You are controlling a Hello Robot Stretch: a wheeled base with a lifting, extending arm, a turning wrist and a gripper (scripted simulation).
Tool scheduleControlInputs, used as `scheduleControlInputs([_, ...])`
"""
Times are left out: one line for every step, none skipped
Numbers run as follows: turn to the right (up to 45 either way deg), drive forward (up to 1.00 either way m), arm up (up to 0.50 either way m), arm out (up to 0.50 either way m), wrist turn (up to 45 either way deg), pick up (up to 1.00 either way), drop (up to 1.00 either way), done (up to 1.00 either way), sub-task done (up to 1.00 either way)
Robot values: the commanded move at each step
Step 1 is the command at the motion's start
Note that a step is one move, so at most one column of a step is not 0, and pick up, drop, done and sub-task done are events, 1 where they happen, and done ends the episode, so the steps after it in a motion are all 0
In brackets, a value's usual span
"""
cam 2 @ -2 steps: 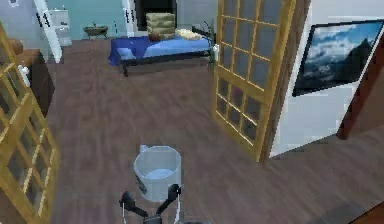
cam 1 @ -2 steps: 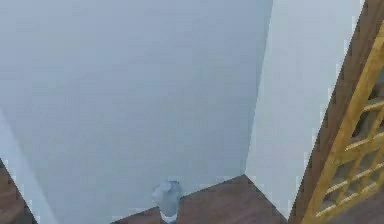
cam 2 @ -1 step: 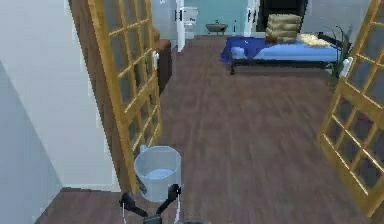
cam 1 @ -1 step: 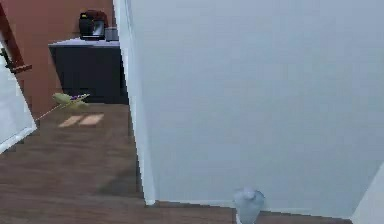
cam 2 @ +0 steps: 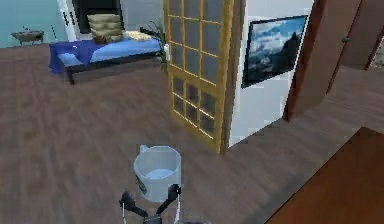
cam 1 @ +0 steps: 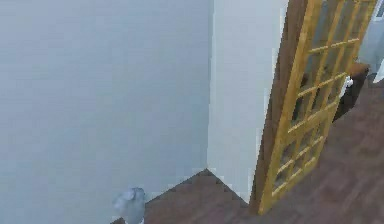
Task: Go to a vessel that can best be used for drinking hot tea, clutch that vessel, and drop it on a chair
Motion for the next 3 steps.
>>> scheduleControlInputs([45.0,0.0,0.0,0.0,0.0,0.0,0.0,0.0,0.0])
scheduleControlInputs([45.0,0.0,0.0,0.0,0.0,0.0,0.0,0.0,0.0])
scheduleControlInputs([27.0,0.0,0.0,0.0,0.0,0.0,0.0,0.0,0.0])
